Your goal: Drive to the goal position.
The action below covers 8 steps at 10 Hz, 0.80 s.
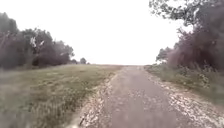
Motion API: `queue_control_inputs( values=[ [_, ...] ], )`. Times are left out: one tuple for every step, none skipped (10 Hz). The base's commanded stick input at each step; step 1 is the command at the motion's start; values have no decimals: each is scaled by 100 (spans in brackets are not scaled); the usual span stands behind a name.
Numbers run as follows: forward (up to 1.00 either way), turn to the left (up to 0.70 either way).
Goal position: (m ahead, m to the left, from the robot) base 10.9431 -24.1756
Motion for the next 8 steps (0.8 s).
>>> queue_control_inputs(
  values=[
    [70, -14],
    [70, -14],
    [70, -14],
    [70, -14],
    [70, -14],
    [70, -14],
    [70, -14],
    [70, -14]
  ],
)
